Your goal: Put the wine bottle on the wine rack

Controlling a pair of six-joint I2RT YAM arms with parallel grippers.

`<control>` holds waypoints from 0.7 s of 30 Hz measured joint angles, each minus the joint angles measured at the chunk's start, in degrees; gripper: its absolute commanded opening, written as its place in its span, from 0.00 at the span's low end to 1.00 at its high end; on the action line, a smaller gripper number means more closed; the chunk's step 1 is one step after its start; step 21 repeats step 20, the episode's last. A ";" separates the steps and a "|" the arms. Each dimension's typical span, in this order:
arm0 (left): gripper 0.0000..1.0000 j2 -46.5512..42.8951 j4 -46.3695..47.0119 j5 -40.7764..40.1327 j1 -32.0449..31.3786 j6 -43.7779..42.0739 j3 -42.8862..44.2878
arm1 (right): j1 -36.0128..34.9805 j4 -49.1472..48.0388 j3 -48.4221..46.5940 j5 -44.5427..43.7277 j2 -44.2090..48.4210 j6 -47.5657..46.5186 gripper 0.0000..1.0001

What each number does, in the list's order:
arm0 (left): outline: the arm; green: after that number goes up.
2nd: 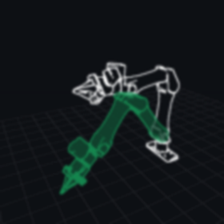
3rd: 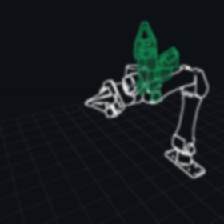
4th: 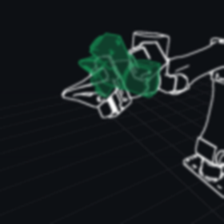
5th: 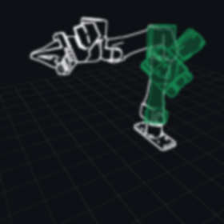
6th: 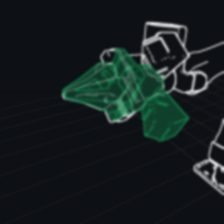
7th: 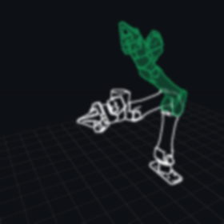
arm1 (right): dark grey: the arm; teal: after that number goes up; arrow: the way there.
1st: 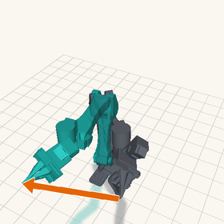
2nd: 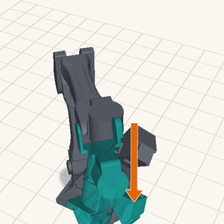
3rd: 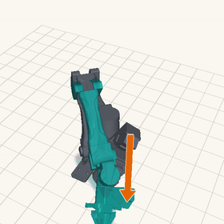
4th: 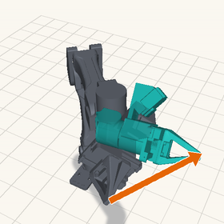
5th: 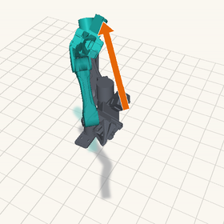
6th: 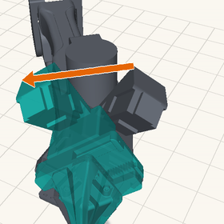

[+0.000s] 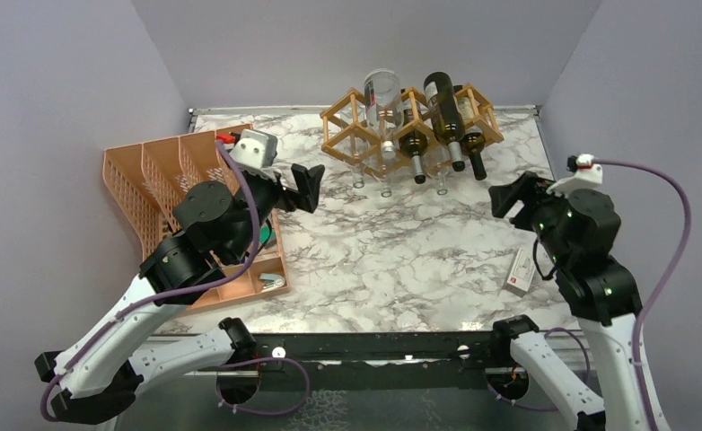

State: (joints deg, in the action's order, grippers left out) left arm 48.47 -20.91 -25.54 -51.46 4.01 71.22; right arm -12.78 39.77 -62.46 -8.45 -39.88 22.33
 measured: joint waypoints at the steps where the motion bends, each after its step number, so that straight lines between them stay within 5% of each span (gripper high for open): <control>1: 0.99 -0.55 -0.44 -0.55 0.00 -0.50 0.59 | 0.00 0.17 0.00 -0.63 1.95 -0.26 0.77; 21: 0.99 -5.40 -5.77 -4.76 0.00 -4.24 7.13 | -0.02 5.35 -11.43 -7.15 7.89 -5.31 0.79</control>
